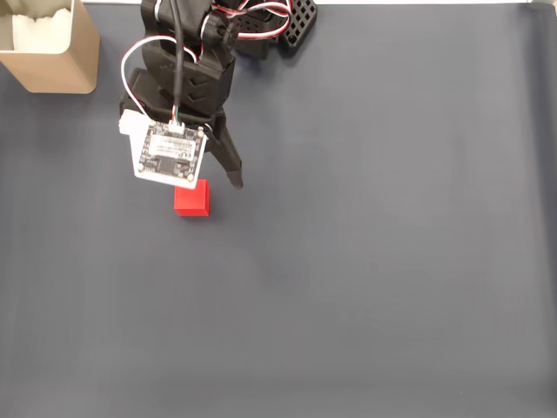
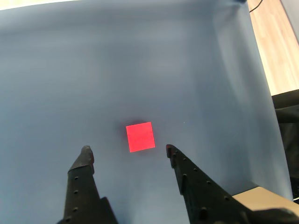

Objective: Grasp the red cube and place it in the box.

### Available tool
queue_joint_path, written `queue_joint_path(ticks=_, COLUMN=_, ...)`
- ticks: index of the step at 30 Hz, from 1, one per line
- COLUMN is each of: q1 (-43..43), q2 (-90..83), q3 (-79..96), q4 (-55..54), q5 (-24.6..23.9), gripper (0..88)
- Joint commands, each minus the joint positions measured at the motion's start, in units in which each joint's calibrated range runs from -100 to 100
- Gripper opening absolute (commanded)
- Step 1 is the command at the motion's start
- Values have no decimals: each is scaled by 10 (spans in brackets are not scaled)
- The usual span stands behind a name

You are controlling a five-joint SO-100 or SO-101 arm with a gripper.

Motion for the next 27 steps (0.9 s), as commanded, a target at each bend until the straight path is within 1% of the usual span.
queue_joint_path(ticks=1, q1=-5, q2=9, q3=-8, q4=-17, q5=-4, gripper=365)
queue_joint_path(ticks=13, q1=-5, q2=53, q3=-8, q4=-63, q5=-7, gripper=375)
queue_joint_path(ticks=27, q1=-15, q2=94, q3=-15, q4=-87, q5=-8, gripper=372)
